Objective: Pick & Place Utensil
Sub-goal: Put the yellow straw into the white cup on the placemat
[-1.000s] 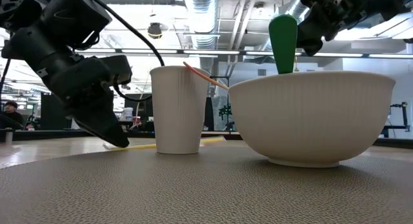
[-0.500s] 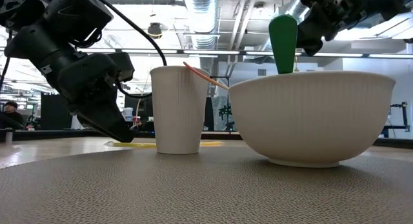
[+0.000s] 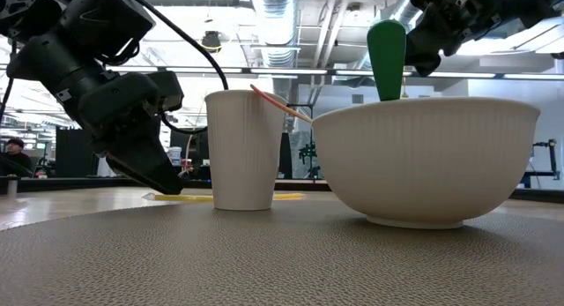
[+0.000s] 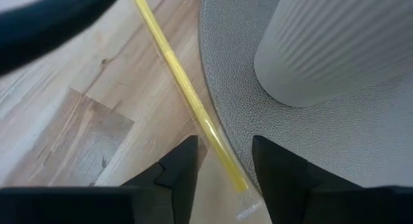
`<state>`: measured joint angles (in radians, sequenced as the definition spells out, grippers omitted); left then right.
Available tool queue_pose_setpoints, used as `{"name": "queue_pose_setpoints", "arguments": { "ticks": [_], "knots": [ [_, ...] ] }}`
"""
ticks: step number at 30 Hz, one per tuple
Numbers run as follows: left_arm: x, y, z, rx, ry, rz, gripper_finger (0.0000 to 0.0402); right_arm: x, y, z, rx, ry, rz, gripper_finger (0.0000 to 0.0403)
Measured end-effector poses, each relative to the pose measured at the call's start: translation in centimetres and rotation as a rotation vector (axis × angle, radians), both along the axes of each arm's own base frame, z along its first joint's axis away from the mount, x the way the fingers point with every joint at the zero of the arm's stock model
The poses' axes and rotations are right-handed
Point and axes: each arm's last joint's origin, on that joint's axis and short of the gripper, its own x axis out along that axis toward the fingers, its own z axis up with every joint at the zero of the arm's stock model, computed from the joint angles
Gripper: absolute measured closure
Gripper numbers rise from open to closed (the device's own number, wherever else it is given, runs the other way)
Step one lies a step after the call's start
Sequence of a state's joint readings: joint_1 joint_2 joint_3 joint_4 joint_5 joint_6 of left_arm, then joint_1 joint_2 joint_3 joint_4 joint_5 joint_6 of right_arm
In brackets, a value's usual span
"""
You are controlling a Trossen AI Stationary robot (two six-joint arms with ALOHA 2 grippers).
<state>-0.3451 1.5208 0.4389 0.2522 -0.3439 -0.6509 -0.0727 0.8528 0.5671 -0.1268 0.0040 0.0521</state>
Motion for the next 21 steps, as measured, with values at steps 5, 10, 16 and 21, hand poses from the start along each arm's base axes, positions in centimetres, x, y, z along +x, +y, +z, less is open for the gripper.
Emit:
{"name": "queue_pose_setpoints", "arguments": {
  "ticks": [5, 10, 16, 21],
  "knots": [
    [-0.1, 0.0, -0.3, 0.003, 0.01, 0.0, 0.0261, 0.0, 0.0, 0.0, 0.0, 0.0, 0.0, 0.0304],
    [-0.7, 0.3, -0.9, 0.016, 0.027, 0.004, 0.0284, 0.0, 0.0, 0.0, 0.0, 0.0, 0.0, 0.0304],
    [-0.9, 0.4, -1.0, 0.039, 0.029, -0.006, 0.0357, 0.0, 0.0, 0.0, 0.0, 0.0, 0.0, 0.0304],
    [-1.0, 0.5, -0.2, 0.076, -0.011, 0.012, 0.0393, 0.0, 0.0, 0.0, 0.001, 0.0, 0.0, 0.0304]
  ]
}}
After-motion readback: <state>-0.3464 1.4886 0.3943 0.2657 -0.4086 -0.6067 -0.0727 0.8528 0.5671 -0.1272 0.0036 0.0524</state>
